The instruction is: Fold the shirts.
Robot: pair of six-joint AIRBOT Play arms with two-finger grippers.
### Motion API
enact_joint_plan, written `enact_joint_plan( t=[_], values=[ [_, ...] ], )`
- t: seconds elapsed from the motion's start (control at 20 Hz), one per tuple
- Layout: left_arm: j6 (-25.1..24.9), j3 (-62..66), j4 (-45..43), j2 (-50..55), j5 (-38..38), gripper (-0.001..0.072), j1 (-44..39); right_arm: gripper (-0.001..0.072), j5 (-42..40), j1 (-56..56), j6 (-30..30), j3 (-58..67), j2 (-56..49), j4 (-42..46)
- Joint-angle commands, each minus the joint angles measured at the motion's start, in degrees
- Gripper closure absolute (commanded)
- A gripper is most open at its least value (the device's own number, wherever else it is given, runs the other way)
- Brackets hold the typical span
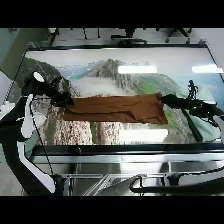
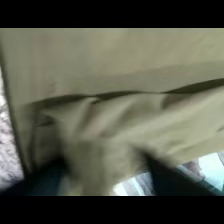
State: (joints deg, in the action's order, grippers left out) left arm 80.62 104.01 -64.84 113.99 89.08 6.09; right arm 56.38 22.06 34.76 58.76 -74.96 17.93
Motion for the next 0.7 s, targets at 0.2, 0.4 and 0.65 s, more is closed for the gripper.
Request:
enact_joint_plan(
  t=[0.2,0.4,0.65],
  values=[
    [0.94,14.01,0.13,1.79,6.14,0.0004,-0.44,0.0069,2.25,0.55,11.19,2.6,-0.17,15.47],
    [1.16,11.02,-0.07,0.04,5.51,0.0004,1.09,0.0069,4.02,0.42,12.0,2.6,-3.45,14.36],
    [3.69,10.12,6.78,0.11,5.16,0.0004,3.19,0.0073,2.97,-2.34,12.0,2.62,-7.69,11.61]
  ],
)
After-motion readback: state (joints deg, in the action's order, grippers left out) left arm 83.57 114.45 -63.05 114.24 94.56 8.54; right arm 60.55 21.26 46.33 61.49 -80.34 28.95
